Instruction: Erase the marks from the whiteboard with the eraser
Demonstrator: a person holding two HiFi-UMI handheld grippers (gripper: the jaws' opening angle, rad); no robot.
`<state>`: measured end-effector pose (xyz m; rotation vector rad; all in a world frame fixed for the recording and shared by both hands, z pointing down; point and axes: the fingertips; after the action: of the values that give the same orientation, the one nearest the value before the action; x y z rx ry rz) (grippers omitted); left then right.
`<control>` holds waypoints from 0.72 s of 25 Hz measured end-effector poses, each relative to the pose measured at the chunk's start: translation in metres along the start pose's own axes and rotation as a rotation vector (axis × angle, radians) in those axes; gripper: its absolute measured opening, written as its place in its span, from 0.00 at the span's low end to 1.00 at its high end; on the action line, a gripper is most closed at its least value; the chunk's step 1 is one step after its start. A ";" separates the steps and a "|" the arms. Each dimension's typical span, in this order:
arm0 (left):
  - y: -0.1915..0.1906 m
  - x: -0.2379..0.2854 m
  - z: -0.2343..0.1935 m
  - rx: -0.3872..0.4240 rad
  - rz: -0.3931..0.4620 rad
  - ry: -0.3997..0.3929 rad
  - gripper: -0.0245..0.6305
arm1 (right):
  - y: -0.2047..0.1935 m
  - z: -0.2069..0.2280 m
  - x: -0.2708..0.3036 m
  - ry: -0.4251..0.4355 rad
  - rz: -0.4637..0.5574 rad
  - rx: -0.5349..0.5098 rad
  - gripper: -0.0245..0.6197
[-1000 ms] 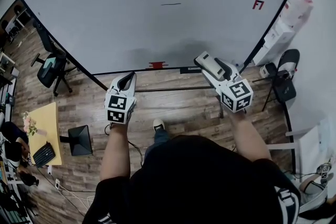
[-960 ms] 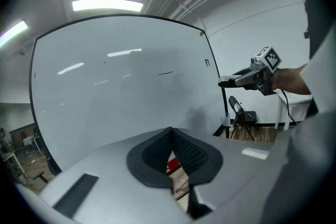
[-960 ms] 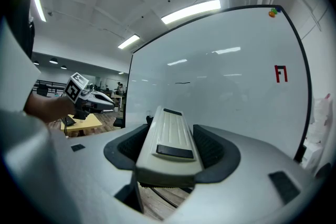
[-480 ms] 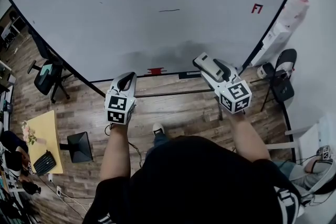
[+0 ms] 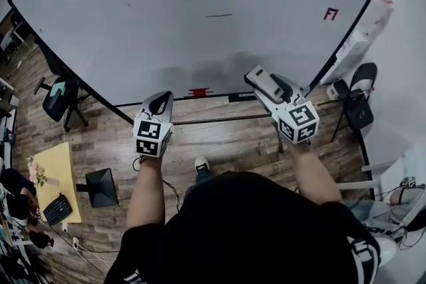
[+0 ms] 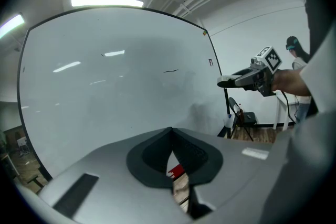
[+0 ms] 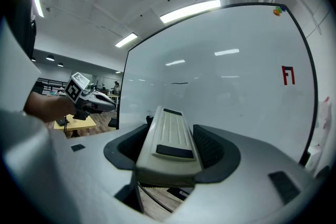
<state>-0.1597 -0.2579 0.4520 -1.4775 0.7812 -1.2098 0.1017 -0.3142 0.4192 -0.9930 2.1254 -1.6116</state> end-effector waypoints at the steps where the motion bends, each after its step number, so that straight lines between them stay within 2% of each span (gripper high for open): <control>1: 0.001 0.001 -0.001 0.002 0.000 -0.001 0.05 | 0.000 0.001 0.001 -0.002 0.001 0.000 0.44; 18: 0.017 0.023 -0.017 0.025 0.012 -0.019 0.05 | 0.015 0.020 0.025 -0.044 0.047 -0.024 0.44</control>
<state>-0.1676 -0.2889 0.4415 -1.4596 0.7591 -1.1908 0.0908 -0.3440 0.4033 -0.9695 2.1268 -1.5318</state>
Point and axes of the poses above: the fingertips, and each gripper's own axes: x forward along the fingers, z to its right, y out of its top, and after that the axes turned 12 degrees about -x, right-handed
